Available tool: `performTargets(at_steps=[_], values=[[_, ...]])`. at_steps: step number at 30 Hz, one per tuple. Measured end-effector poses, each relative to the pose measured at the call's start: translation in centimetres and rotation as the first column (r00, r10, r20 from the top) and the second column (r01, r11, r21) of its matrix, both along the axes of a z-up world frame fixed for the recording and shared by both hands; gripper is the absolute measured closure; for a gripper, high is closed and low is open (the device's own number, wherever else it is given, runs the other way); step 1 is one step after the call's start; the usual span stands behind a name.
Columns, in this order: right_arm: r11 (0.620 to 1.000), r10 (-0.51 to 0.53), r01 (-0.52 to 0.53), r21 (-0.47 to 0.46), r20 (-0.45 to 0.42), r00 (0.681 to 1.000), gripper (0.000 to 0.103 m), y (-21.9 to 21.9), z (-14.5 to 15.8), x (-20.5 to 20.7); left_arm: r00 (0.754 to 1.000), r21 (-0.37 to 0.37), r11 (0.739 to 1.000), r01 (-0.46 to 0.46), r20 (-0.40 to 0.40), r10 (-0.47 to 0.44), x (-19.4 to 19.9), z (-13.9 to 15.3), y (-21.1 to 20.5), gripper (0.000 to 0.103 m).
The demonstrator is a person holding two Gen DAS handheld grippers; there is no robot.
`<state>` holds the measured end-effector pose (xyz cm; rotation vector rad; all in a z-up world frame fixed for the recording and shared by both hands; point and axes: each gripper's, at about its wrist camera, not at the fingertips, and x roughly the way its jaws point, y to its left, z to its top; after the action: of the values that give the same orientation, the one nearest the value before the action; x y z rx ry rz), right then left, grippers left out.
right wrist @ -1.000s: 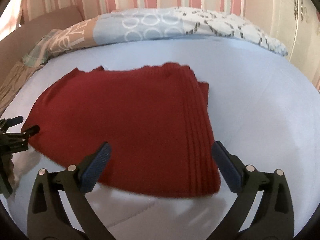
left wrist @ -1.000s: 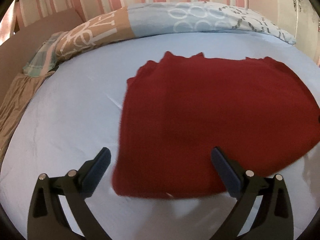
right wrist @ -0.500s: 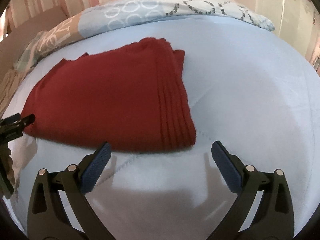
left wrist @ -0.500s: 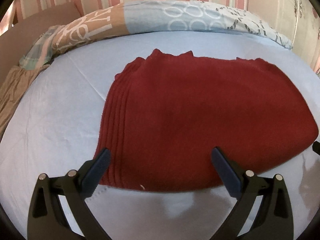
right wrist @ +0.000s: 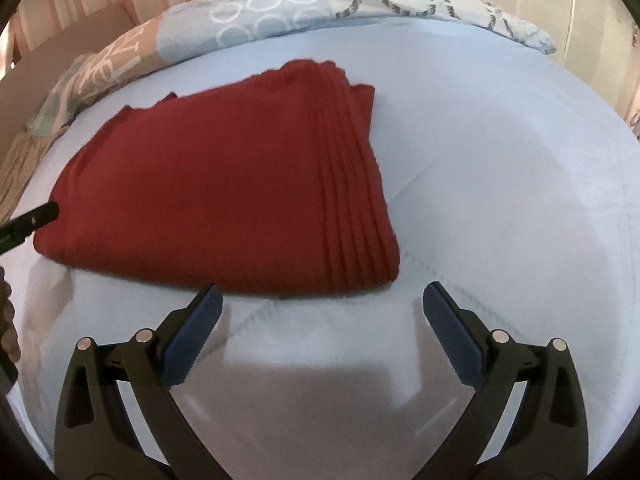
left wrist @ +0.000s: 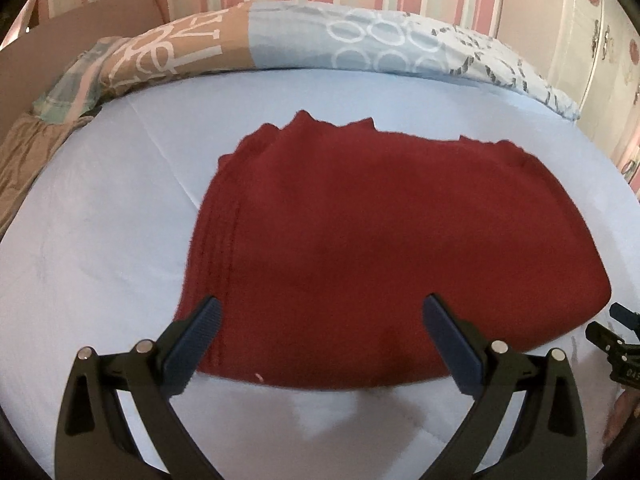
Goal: Fold small clothes
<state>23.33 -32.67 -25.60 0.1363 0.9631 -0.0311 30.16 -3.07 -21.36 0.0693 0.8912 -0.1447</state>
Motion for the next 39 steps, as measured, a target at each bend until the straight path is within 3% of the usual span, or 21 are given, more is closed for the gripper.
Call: performTargets(at_steps=[8,14,23,27,32,34,39], values=[[0.995,0.017,-0.017,0.093,-0.003,1.0,0.003,-0.6,-0.7,-0.3,1.0,0.005,1.0,0.019,-0.019,-0.019,0.0,-1.0,-0.8,0.002],[0.996,0.038,-0.038,0.081,-0.01,0.999,0.004,0.8,-0.7,1.9,0.999,0.01,1.0,0.018,-0.029,-0.018,0.2,-1.3,-0.7,0.002],[0.977,-0.053,0.065,0.202,-0.067,0.996,0.003,0.3,-0.2,3.2,0.999,0.021,1.0,0.021,-0.025,-0.02,0.4,-1.2,-0.7,0.002],[0.952,-0.093,0.114,0.284,-0.084,0.992,0.006,-0.4,-0.2,2.3,0.999,0.04,0.999,0.035,-0.013,-0.034,0.2,-1.2,-0.9,0.002],[0.907,-0.163,0.18,0.38,-0.079,0.984,0.006,-1.6,-0.3,4.0,0.999,0.037,0.999,0.036,-0.012,-0.036,0.3,-1.1,-1.1,0.002],[0.911,-0.187,0.204,0.359,-0.084,0.979,0.006,-1.9,-0.4,5.1,0.999,0.052,0.998,0.04,-0.014,-0.04,0.4,-1.2,-1.3,0.002],[0.962,-0.168,0.179,0.208,-0.065,0.984,0.024,-0.3,0.1,6.9,0.999,0.078,0.996,0.039,-0.019,-0.038,0.6,-1.8,-1.5,0.002]])
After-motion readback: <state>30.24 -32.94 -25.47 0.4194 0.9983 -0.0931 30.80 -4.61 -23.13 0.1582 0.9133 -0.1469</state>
